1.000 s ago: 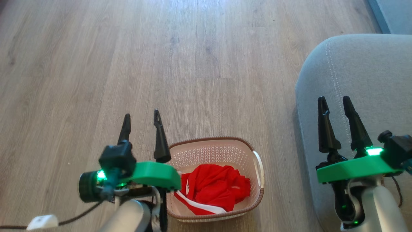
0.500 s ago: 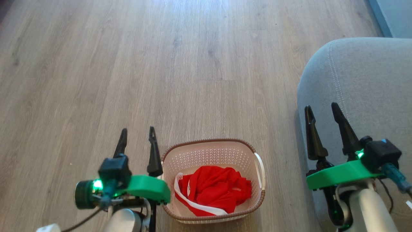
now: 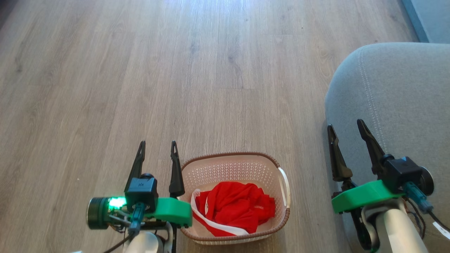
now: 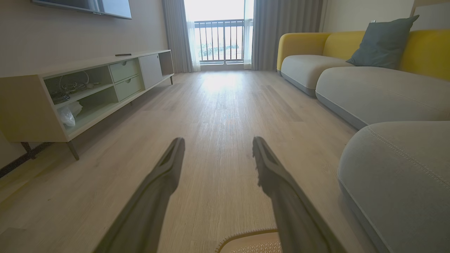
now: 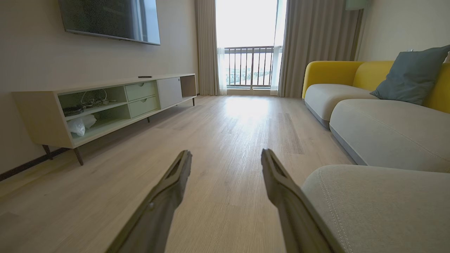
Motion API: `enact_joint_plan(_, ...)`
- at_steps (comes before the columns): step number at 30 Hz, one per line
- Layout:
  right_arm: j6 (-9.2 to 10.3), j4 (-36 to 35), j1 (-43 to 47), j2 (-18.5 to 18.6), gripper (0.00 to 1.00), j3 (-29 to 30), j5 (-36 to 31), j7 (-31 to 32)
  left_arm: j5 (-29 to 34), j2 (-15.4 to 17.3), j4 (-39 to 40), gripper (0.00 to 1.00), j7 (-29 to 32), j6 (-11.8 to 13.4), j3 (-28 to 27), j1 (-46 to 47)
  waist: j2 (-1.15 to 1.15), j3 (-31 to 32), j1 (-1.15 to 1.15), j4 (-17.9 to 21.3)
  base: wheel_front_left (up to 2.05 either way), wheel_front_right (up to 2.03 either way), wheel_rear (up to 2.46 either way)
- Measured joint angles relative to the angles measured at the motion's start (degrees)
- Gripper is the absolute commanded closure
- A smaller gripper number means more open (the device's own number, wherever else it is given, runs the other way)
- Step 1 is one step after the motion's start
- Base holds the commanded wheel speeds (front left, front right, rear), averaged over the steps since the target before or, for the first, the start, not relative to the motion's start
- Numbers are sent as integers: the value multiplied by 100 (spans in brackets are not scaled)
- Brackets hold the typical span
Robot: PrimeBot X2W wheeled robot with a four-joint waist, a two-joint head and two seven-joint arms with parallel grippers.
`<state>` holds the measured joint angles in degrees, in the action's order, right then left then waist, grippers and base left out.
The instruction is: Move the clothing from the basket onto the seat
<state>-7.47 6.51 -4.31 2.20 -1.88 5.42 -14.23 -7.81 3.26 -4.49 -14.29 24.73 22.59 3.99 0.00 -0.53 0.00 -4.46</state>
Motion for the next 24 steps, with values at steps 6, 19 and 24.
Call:
enact_joint_plan(6, 0, 80, -1, 1, 0, 49, 104, -9, -29, 0, -34, 0, 0, -30, 29, 0, 0, -11, 0, -17, 0, 0, 0)
enact_joint_plan(19, -1, 116, -60, 1, 0, 73, 69, -23, -245, -1, -288, 0, -10, -181, 148, 16, 0, -313, 0, 23, 0, 0, 0)
enact_joint_plan(24, -1, 275, -232, 4, 0, 231, 71, -23, -279, -1, -677, 0, -10, -299, 290, 224, 0, -688, 0, 102, 0, 0, 0)
